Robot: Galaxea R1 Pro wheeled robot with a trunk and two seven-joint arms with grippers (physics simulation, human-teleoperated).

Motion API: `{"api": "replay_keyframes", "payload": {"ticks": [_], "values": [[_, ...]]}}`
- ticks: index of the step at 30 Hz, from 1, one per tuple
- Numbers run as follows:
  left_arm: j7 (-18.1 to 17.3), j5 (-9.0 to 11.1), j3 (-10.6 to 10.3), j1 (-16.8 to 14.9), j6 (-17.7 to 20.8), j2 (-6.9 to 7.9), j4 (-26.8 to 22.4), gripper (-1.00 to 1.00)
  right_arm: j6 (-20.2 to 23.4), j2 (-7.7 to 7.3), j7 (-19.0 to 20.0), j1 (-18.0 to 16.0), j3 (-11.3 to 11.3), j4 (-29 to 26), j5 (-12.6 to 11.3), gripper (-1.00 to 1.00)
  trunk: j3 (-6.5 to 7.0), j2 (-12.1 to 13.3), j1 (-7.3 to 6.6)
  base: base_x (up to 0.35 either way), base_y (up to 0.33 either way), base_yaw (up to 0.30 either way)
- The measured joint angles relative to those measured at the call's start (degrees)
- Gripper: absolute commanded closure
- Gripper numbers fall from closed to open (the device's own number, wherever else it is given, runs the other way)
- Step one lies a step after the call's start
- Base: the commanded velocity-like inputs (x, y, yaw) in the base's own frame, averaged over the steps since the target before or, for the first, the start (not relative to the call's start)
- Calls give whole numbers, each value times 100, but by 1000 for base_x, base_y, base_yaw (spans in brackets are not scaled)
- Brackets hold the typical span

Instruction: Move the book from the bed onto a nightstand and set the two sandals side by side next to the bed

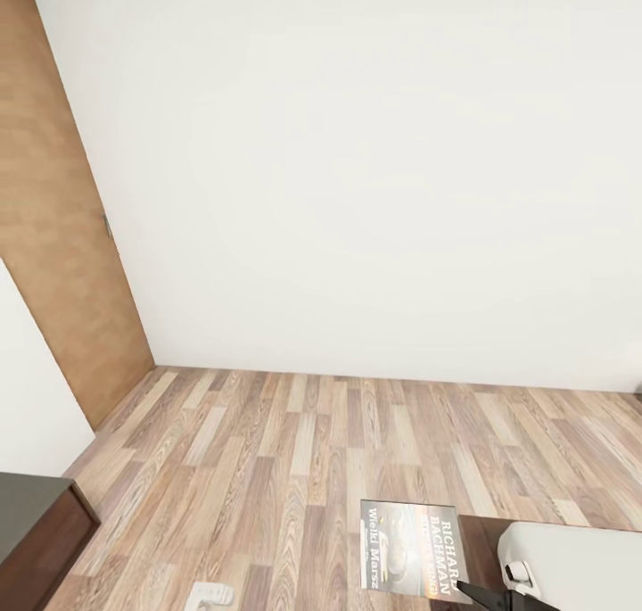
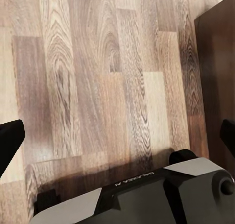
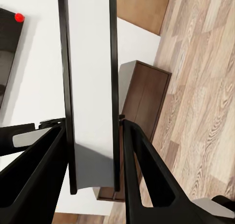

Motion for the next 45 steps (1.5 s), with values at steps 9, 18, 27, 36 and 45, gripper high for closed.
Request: {"api": "replay_keyframes", "payload": {"ticks": [9,18,27,36,45], "values": [[0,0,0,0,2,0,0,-100,0,2,0,0,0,0,0,100,83,0,0,0,0,0],[0,0,0,0,1,0,0,-100,2,-3,1,0,2,0,1,100,161,1,0,0,0,0],[0,0,0,0,-1,0,0,-100,0,-3,0,0,0,0,1,100,175,1,0,0,0,0],[0,0,-1,0,-1,0,0,-100,2,-12,0,0,2,0,1,100,176,1,0,0,0,0],[0,0,0,0,1,0,0,-100,3,-11,4,0,1,0,0,100,186,1,0,0,0,0]]}}
